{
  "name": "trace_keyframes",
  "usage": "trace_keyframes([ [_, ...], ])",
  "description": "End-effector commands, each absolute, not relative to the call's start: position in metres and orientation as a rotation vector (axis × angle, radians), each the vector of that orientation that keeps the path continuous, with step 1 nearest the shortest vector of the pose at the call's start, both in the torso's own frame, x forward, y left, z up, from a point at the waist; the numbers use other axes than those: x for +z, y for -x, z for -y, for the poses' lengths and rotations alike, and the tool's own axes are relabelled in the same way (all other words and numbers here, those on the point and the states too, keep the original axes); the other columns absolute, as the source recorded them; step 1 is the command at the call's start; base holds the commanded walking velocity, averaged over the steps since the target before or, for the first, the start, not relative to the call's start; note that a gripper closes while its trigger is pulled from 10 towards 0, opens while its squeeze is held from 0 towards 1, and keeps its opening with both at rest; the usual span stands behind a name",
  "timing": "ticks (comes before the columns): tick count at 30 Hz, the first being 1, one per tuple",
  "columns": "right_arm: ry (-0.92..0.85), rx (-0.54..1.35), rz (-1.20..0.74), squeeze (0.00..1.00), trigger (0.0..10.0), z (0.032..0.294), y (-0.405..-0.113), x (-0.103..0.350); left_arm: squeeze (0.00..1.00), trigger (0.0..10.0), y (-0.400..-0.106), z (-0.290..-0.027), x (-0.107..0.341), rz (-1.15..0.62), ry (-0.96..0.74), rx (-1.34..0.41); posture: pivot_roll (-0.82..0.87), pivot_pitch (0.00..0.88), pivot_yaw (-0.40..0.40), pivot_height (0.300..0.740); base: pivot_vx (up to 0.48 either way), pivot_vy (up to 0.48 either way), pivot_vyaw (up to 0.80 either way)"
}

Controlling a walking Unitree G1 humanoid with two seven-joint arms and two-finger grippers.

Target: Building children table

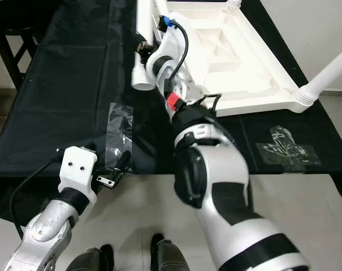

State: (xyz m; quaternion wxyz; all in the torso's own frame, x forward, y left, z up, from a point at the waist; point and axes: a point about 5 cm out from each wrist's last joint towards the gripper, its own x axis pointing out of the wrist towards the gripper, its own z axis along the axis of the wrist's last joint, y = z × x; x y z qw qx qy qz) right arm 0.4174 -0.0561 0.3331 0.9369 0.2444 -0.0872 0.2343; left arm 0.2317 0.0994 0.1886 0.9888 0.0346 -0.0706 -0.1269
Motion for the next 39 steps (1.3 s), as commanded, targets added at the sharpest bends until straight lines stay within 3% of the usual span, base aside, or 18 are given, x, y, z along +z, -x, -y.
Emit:
trace_keyframes([
  [1, -0.531, 0.518, 0.218, 0.00, 0.0, 0.055, -0.415, 0.337, 0.00, 10.0, -0.232, -0.097, 0.182, 0.097, -0.042, -0.275, 0.06, 0.238, -0.120, 0.740, 0.000, 0.000, 0.00],
  [4, -0.698, 0.852, 0.304, 0.00, 0.0, 0.046, -0.394, 0.323, 0.00, 10.0, -0.232, -0.087, 0.177, 0.032, 0.082, -0.409, 0.07, 0.201, -0.111, 0.740, 0.000, 0.000, 0.00],
  [17, -0.796, 1.368, 0.228, 0.00, 0.0, 0.070, -0.352, 0.290, 0.00, 10.0, -0.235, -0.088, 0.163, -0.059, 0.158, -0.517, 0.08, 0.138, -0.099, 0.740, 0.000, 0.000, 0.00],
  [23, -0.794, 1.459, 0.214, 0.00, 0.0, 0.078, -0.340, 0.285, 0.00, 10.0, -0.237, -0.095, 0.159, -0.086, 0.170, -0.512, 0.08, 0.129, -0.096, 0.740, 0.000, 0.000, 0.00],
  [26, -0.770, 1.479, 0.215, 0.00, 0.0, 0.089, -0.333, 0.277, 0.00, 10.0, -0.245, -0.114, 0.150, -0.143, 0.212, -0.382, 0.08, 0.119, -0.092, 0.740, 0.000, 0.000, 0.00],
  [32, -0.749, 1.475, 0.212, 0.00, 0.0, 0.099, -0.326, 0.270, 0.00, 10.0, -0.250, -0.130, 0.149, -0.168, 0.286, -0.334, 0.08, 0.120, -0.090, 0.740, 0.000, 0.000, 0.00],
  [33, -0.747, 1.473, 0.209, 0.00, 0.0, 0.100, -0.324, 0.269, 0.11, 10.0, -0.250, -0.132, 0.150, -0.165, 0.292, -0.343, 0.08, 0.120, -0.090, 0.740, 0.000, 0.000, 0.00],
  [37, -0.747, 1.473, 0.209, 0.00, 0.0, 0.100, -0.324, 0.269, 0.11, 10.0, -0.250, -0.132, 0.150, -0.165, 0.292, -0.343, 0.08, 0.120, -0.090, 0.740, 0.000, 0.000, 0.00],
  [38, -0.748, 1.470, 0.201, 0.00, 0.0, 0.101, -0.322, 0.267, 1.00, 10.0, -0.250, -0.136, 0.150, -0.159, 0.322, -0.352, 0.08, 0.120, -0.088, 0.740, 0.000, 0.000, 0.00],
  [39, -0.748, 1.470, 0.201, 0.00, 0.0, 0.101, -0.322, 0.267, 1.00, 10.0, -0.250, -0.136, 0.150, -0.159, 0.322, -0.352, 0.08, 0.120, -0.088, 0.740, 0.000, 0.000, 0.00],
])
